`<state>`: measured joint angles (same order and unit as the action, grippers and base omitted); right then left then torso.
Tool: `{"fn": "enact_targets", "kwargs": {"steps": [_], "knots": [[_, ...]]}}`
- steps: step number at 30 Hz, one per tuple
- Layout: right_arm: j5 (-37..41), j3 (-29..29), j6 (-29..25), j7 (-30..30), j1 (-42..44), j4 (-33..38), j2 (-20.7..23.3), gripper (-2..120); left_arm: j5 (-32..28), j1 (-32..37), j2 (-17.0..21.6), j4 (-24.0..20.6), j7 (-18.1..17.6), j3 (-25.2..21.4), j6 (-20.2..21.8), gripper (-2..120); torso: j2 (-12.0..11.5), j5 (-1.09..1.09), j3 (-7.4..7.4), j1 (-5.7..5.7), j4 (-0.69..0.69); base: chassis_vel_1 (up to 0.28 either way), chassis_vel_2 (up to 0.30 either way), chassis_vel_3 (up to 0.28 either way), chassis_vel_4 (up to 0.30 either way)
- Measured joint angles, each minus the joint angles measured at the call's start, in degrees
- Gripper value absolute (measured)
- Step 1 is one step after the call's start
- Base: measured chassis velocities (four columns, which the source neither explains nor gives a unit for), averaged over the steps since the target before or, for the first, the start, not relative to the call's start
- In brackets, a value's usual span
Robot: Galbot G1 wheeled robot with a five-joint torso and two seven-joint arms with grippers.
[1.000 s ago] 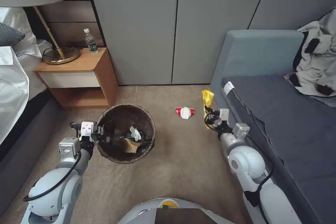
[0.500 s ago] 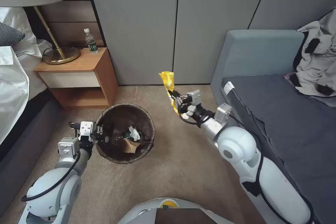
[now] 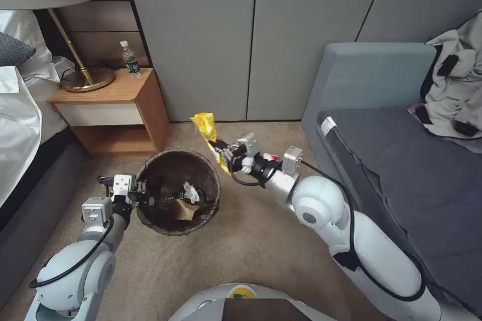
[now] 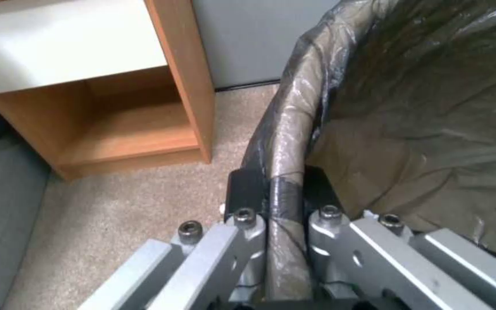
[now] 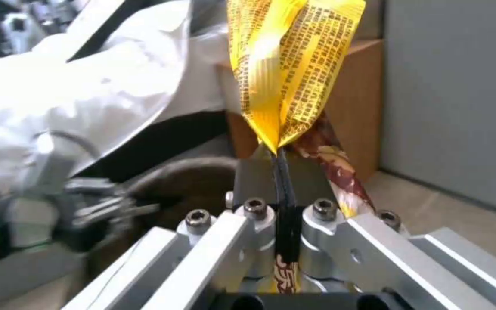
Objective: Pick up the trash bin, then pick up the garbage from the floor and place it into the trash bin.
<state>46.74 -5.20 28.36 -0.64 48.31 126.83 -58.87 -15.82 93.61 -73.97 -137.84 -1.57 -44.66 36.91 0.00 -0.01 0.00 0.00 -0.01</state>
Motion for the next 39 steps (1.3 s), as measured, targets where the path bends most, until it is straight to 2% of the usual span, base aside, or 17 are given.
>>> {"fn": "enact_targets", "kwargs": {"steps": [6, 23, 26, 27, 30, 31, 35, 36, 39], "knots": [[1.66, -7.36, 0.82, -1.82, -4.83, -0.06, 0.86, 0, -0.06, -0.04, -0.19, 0.05, -0.35, 0.19, 0.23, 3, 0.0, 0.0, 0.0, 0.0, 0.01, 0.0, 0.0, 0.0, 0.0], [2.49, -15.56, 2.16, -5.69, -7.81, 0.14, 1.95, -2, 0.27, -0.15, -1.2, -0.04, -0.85, 0.64, 0.39, 3, 0.0, 0.0, 0.0, 0.0, 0.01, 0.0, 0.0, 0.0, 0.0], [2.53, -16.77, 2.84, -7.34, -8.13, -0.55, 1.48, 10, 0.54, -0.2, -1.6, -0.11, -0.88, 0.79, 0.39, 3, 0.0, 0.0, 0.0, 0.0, 0.01, 0.0, 0.0, 0.0, 0.0], [2.53, -16.77, 2.84, -7.34, -8.13, -0.55, 1.48, 10, 0.54, -0.2, -1.6, -0.11, -0.88, 0.79, 0.39, 3, 0.0, 0.0, 0.0, 0.0, 0.01, 0.0, 0.0, 0.0, 0.0], [2.82, -17.38, 3.11, -9.41, -8.48, -1.63, 0.65, 24, 0.6, -0.37, -1.79, -0.15, -0.92, 0.8, 0.4, 3, 0.0, 0.01, 0.0, 0.0, 0.01, 0.0, 0.0, 0.0, 0.0], [2.82, -17.38, 3.11, -9.41, -8.48, -1.63, 0.65, 24, 0.6, -0.37, -1.79, -0.15, -0.92, 0.8, 0.4, 3, 0.0, 0.01, 0.0, 0.0, 0.01, 0.0, 0.0, 0.0, 0.0], [3.1, -18.22, 3.41, -10.85, -9.32, -2.77, -0.63, 42, 0.65, -0.5, -2.13, -0.15, -0.94, 0.67, 0.39, 3, 0.0, 0.0, 0.0, 0.0, 0.01, 0.0, 0.0, 0.0, 0.0], [3.1, -18.22, 3.41, -10.85, -9.32, -2.77, -0.63, 42, 0.65, -0.5, -2.13, -0.15, -0.94, 0.67, 0.39, 3, 0.0, 0.0, 0.0, 0.0, 0.01, 0.0, 0.0, 0.0, 0.0], [3.49, -18.5, 3.61, -11.69, -9.86, -3.35, -1.57, 57, 0.74, -0.59, -2.37, -0.15, -0.95, 0.67, 0.4, 3, 0.0, 0.0, 0.0, 0.0, 0.01, 0.0, 0.0, 0.0, 0.0]]}}
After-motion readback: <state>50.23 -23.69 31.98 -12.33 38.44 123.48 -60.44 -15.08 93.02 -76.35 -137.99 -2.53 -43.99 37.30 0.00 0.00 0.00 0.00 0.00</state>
